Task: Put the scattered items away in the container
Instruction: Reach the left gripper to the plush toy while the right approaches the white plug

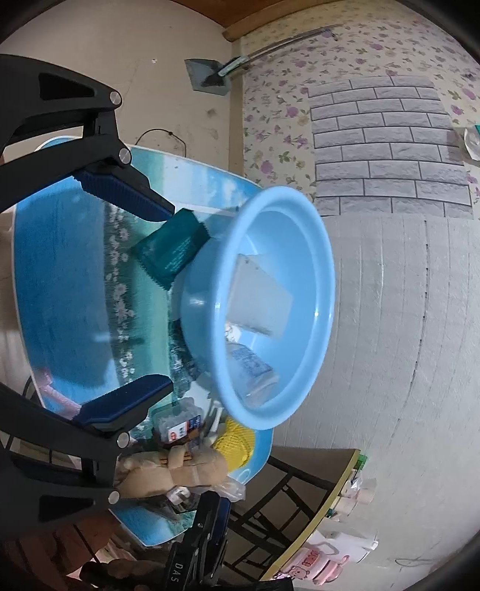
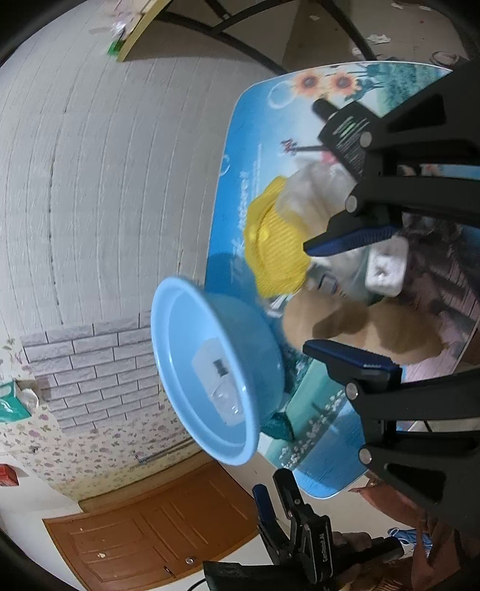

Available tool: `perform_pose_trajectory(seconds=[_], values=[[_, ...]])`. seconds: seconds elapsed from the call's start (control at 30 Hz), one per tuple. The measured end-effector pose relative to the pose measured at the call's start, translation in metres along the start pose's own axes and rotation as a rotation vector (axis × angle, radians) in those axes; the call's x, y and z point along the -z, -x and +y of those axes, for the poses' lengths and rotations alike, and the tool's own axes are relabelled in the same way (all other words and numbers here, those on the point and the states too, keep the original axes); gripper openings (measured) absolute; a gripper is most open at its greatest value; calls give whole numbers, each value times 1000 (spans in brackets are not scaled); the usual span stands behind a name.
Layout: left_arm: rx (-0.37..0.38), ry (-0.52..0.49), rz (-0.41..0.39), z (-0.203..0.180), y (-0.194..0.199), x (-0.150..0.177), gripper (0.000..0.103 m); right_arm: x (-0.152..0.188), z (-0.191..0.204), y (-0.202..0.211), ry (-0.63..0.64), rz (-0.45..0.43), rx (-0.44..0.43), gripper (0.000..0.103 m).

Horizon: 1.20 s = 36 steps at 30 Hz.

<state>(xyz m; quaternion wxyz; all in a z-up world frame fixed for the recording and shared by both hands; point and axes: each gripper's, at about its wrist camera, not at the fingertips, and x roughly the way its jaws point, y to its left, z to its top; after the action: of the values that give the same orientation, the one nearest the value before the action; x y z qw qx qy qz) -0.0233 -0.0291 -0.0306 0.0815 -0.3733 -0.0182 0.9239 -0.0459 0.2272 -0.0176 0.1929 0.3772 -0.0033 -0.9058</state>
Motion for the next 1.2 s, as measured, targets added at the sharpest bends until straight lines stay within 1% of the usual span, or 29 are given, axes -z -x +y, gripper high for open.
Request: perform_pose_trajectory(seconds=[0.17,0.23,0.33,0.47,0.6,0.77,0.93,1.2], values=[[17,0,31,-5,-5,13,85,15,-13,0,-29,16,27,46],[30,-5,38,-9,-7,15,85,17,-16,0,-41,25,26,46],[56,-20,33,-19,-6,14,85,18,-19,5,-31,14,33,46],[129,-25,46,-39,-10,13,86,19,-22,7,-42,8,31,46],[210,-80,74,-74,-19,15,86,25,-25,11,-51,8,27,46],[279,-120,96,-109,-30,15,86,33,-32,18,-60,16,24,46],[293,-156,114,-139,-42,13,86,43,-36,22,-71,21,8,46],[301,-185,150,-162,-58,14,86,47,-36,24,-80,15,-17,46]])
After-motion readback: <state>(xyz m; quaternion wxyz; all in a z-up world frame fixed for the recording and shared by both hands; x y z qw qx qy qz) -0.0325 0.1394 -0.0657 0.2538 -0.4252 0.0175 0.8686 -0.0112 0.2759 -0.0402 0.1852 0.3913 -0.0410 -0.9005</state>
